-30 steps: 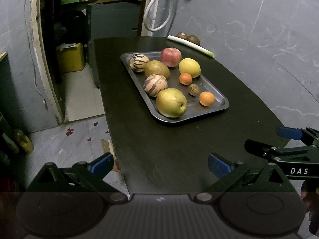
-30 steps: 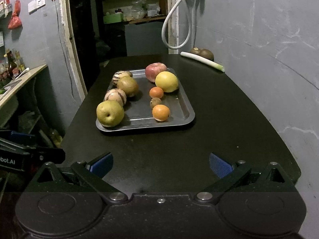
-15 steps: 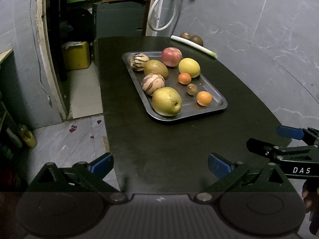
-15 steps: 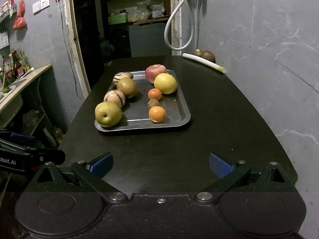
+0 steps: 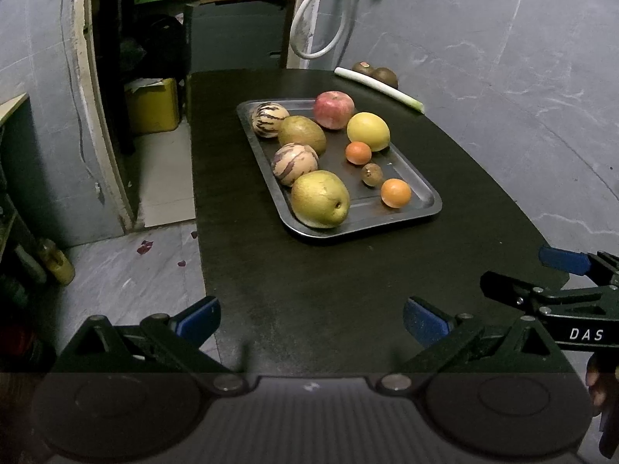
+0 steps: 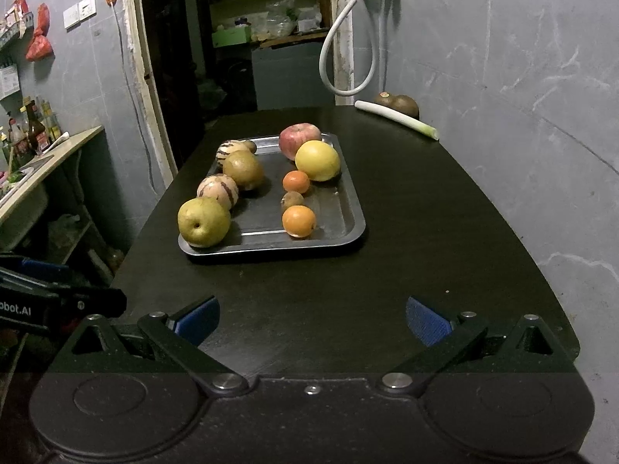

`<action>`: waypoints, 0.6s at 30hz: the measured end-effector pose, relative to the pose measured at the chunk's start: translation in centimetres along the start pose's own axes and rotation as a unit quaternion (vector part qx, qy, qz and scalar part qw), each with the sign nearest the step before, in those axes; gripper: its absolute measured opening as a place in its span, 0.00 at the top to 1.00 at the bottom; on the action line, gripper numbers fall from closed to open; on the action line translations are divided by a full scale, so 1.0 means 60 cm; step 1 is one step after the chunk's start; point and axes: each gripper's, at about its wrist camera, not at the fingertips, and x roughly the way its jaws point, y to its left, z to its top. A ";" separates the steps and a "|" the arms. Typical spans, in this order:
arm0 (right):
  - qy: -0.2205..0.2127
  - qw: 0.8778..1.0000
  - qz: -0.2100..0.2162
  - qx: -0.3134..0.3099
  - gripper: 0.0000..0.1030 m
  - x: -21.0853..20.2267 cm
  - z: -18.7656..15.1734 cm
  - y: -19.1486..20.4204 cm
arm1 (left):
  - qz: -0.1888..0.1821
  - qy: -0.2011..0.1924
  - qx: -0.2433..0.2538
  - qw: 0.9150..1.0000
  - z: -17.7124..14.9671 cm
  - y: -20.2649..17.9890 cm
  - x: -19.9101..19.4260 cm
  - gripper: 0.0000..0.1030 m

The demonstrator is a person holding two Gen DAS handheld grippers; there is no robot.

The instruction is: Organize fruits

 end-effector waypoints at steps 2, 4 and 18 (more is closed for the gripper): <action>0.000 1.000 0.002 0.000 0.01 0.001 0.000 -0.001 | 0.001 0.000 -0.002 1.000 0.001 0.001 0.001 0.01; 0.001 1.000 0.003 0.000 0.01 0.003 0.001 0.000 | 0.003 0.001 -0.003 1.000 0.002 0.001 0.002 0.01; 0.010 1.000 0.009 -0.005 0.01 0.014 0.001 0.000 | 0.006 0.004 -0.021 1.000 0.005 0.002 0.003 0.01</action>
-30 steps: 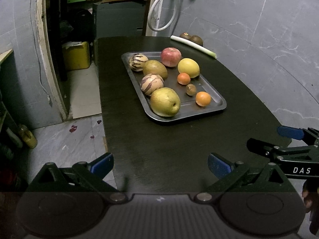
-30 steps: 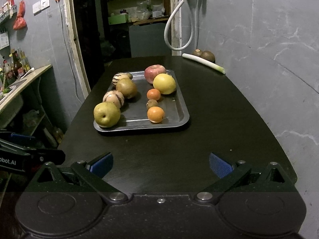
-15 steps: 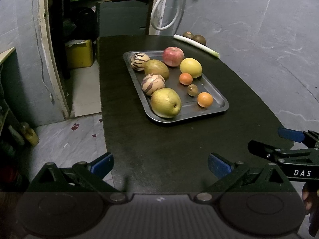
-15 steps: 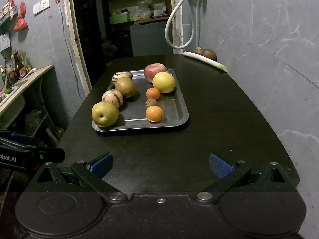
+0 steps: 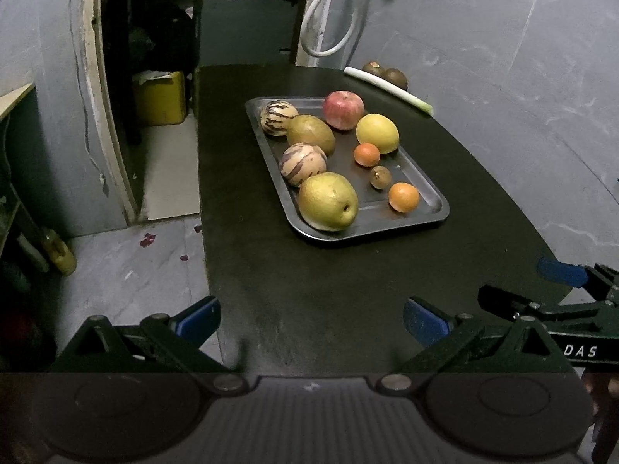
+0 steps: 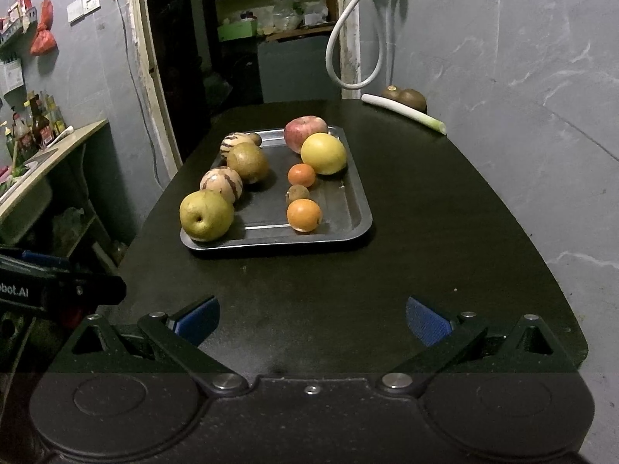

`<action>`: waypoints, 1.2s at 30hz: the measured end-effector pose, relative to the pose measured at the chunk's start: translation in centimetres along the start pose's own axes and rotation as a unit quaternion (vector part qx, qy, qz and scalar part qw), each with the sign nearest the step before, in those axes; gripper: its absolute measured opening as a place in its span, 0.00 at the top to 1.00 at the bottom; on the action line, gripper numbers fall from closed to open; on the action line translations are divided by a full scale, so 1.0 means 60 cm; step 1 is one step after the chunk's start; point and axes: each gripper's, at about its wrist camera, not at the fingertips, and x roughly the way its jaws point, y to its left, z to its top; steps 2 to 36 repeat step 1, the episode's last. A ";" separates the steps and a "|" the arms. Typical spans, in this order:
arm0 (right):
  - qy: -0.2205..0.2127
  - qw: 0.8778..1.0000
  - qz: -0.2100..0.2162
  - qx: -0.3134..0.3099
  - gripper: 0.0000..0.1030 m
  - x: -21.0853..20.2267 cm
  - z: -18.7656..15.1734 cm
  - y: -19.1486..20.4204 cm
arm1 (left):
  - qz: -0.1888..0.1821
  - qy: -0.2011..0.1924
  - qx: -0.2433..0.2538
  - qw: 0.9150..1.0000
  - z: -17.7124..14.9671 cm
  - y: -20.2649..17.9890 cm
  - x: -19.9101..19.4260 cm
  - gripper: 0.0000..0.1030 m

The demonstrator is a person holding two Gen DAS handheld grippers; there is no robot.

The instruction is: Organize fruits

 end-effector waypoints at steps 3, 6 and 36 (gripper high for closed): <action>0.000 1.000 0.000 0.000 0.01 0.001 0.000 -0.001 | 0.002 0.000 0.000 1.000 0.000 -0.001 0.001 0.01; 0.000 1.000 0.000 0.000 0.01 0.001 0.000 -0.001 | 0.002 0.000 0.000 1.000 0.000 -0.001 0.001 0.01; 0.000 1.000 0.000 0.000 0.01 0.001 0.000 -0.001 | 0.002 0.000 0.000 1.000 0.000 -0.001 0.001 0.01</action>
